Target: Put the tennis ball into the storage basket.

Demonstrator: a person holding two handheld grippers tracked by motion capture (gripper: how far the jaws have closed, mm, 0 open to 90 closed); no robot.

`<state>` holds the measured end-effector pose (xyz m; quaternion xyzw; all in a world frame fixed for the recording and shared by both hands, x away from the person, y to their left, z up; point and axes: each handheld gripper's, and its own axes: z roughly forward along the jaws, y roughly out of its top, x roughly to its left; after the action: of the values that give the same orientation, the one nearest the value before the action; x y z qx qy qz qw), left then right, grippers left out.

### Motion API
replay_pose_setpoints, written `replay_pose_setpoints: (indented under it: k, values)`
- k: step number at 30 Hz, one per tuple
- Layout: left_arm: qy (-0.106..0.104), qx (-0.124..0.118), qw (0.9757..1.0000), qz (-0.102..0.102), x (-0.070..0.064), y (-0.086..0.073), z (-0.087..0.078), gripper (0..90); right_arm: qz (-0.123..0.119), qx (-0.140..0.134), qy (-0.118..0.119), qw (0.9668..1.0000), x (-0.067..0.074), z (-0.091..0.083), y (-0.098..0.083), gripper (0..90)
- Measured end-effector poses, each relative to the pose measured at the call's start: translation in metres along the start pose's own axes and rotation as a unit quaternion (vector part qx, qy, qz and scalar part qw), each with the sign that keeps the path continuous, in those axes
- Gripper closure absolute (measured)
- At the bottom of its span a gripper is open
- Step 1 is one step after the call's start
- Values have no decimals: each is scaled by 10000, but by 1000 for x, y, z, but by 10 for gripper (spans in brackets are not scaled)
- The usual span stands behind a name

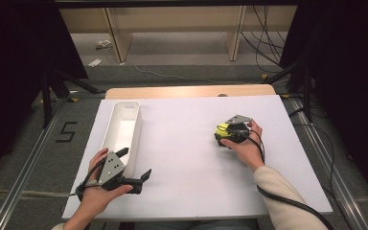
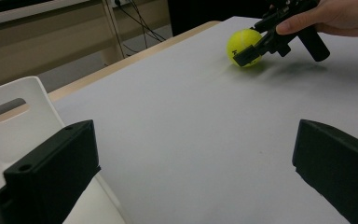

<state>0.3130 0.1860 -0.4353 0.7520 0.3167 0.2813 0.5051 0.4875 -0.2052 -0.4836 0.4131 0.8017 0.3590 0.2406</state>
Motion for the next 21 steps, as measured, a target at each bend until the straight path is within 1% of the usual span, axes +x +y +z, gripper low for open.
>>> replay_pose_setpoints:
  k: [3,8,11,14,17,21]
  values:
    - [-4,0,10000,3,0,0,0,0,8,-18,41,10000,2,-1,1,262]
    - [-9,7,10000,7,0,0,0,0,11,-81,25,10000,3,-2,3,262]
    - [-7,2,10000,11,0,0,-1,0,-15,-114,17,9999,2,-3,3,262]
    - [-1,-4,10000,-9,0,0,-1,0,14,-179,-26,9998,1,-4,4,262]
    - [-4,-5,10000,-14,0,0,-2,0,29,-184,-11,9998,0,-5,5,262]
    - [-17,-10,10000,-15,0,0,-2,0,36,-263,-39,9996,-2,-7,7,263]
